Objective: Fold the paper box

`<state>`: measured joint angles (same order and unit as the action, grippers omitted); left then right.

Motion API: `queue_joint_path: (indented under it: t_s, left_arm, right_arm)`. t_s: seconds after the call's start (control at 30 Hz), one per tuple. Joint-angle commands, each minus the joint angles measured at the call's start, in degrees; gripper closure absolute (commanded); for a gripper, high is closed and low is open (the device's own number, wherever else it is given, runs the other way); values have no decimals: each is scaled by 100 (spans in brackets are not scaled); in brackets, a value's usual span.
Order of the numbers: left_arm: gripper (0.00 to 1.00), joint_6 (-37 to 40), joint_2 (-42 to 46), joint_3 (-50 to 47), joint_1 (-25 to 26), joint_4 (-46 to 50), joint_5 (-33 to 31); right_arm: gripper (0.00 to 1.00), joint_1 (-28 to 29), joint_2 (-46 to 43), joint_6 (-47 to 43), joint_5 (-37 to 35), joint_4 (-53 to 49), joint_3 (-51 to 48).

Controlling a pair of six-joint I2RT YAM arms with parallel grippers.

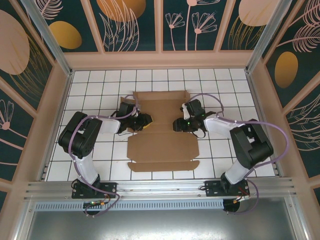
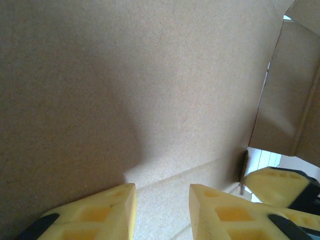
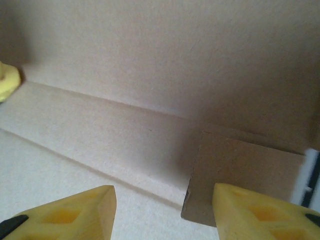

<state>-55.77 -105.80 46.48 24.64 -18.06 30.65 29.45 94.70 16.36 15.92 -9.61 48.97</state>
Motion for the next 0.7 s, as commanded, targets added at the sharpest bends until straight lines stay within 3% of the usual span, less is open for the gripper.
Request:
queue_joint_path:
  t_s: [0.0, 0.27, 0.43, 0.67]
  left_arm:
    - [66, 133, -234, -249, 31, 557, -239]
    - [66, 124, -82, -180, 32, 629, -219]
    - [65, 97, 44, -55, 35, 645, -157]
    - [59, 243, 718, 432, -12, 1161, -222]
  right_arm:
    - [45, 157, 333, -104, -188, 70, 144]
    - [45, 236, -763, -116, -480, -710, 671]
    - [48, 465, -770, 26, -381, -1000, 1147]
    - [82, 882, 308, 243, -1071, -1318, 1645]
